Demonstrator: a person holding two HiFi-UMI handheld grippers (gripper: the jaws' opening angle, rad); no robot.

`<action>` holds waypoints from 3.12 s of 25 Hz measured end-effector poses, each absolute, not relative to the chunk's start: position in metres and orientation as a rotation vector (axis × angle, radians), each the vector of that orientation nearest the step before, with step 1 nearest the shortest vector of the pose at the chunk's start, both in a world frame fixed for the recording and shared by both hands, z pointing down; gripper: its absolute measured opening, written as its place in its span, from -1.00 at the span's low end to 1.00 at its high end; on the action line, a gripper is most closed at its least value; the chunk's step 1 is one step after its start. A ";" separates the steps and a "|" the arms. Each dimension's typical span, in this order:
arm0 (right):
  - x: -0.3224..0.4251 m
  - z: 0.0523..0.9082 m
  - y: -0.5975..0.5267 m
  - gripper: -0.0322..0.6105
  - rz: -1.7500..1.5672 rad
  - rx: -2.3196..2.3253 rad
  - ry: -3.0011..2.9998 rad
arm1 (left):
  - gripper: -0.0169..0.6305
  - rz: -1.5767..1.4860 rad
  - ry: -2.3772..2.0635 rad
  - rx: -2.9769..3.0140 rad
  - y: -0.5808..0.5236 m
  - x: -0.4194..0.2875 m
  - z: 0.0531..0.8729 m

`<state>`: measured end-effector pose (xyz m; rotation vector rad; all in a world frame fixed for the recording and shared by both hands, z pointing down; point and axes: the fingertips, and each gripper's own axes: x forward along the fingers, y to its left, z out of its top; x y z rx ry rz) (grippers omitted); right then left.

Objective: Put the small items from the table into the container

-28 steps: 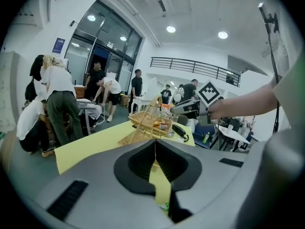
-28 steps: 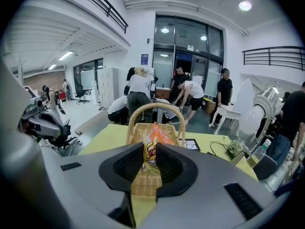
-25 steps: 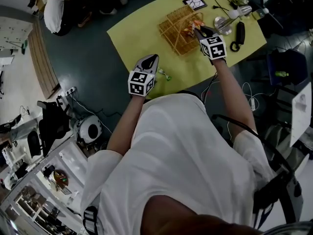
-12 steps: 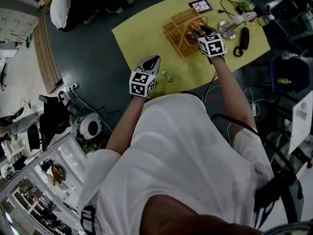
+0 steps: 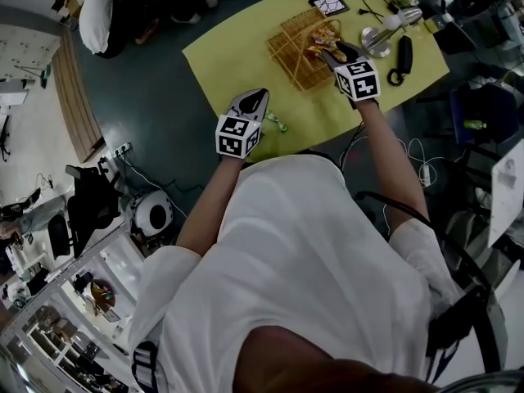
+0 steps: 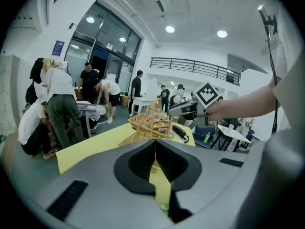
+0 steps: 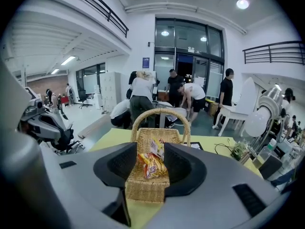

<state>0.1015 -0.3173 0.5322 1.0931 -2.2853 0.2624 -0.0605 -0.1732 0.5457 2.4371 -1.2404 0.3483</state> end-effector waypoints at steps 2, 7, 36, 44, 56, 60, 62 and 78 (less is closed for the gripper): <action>0.100 0.529 -0.310 -0.34 0.260 1.104 -2.302 | -0.92 0.344 -1.236 2.437 -0.172 -0.061 0.545; 0.101 0.527 -0.288 -0.34 0.263 1.113 -2.309 | -0.92 0.325 -1.225 2.425 -0.165 -0.062 0.546; 0.091 0.547 -0.126 -0.34 0.554 1.089 -2.384 | -0.92 0.453 -1.069 2.545 -0.132 -0.047 0.577; 0.097 0.564 -0.091 -0.34 0.694 1.162 -2.335 | -0.87 0.791 -0.844 2.587 -0.124 -0.055 0.656; 0.108 0.582 -0.055 -0.34 0.880 1.316 -2.240 | -0.63 1.197 -0.288 2.626 -0.105 -0.030 0.768; 0.109 0.589 -0.040 -0.34 0.928 1.360 -2.196 | -0.49 1.316 -0.131 2.617 -0.102 -0.024 0.798; 0.110 0.594 -0.032 -0.34 0.949 1.379 -2.170 | -0.49 1.376 -0.081 2.613 -0.101 -0.024 0.813; 0.094 0.609 -0.010 -0.34 1.000 1.423 -2.116 | -0.67 1.456 -0.186 2.471 -0.110 -0.026 0.849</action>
